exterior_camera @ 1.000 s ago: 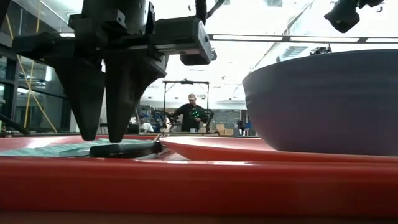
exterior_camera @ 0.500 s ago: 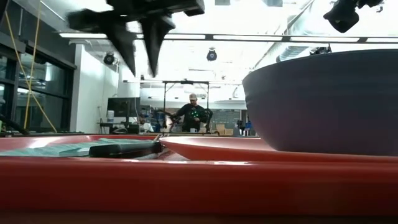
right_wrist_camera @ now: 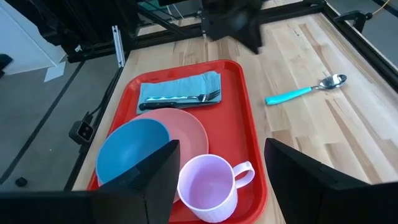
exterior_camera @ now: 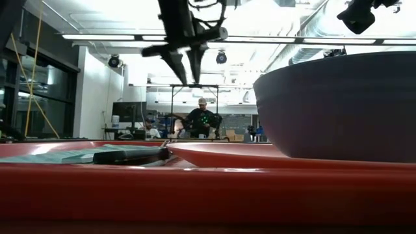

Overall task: Set up tray
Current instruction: Put the blue spoon on top of the napkin to the left of the blue and white patterned fork

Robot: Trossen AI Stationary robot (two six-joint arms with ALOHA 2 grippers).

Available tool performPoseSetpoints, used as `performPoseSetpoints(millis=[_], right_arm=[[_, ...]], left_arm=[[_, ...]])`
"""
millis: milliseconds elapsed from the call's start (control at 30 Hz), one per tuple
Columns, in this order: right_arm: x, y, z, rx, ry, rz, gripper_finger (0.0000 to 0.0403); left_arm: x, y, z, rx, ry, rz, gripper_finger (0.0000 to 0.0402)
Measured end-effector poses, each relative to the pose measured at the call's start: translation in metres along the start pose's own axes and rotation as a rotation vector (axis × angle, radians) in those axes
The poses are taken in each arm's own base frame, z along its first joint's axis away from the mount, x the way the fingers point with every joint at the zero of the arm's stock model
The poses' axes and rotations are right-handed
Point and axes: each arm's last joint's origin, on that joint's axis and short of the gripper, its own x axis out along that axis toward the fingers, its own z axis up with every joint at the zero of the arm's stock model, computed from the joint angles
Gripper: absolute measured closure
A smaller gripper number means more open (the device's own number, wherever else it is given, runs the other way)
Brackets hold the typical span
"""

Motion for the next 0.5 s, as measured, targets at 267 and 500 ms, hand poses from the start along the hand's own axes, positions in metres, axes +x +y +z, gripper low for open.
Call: performPoseSetpoints(millis=[267, 500], right_arm=[[0.0, 0.0, -0.001, 0.012, 0.007, -0.009, 0.019], [0.0, 0.0, -0.001, 0.013, 0.009, -0.02, 0.019]], left_arm=[[0.021, 0.027, 0.059, 0.016, -0.037, -0.085, 0.0245], [0.042, 0.04, 0.08, 0.058, 0.025, -0.145, 0.0218]])
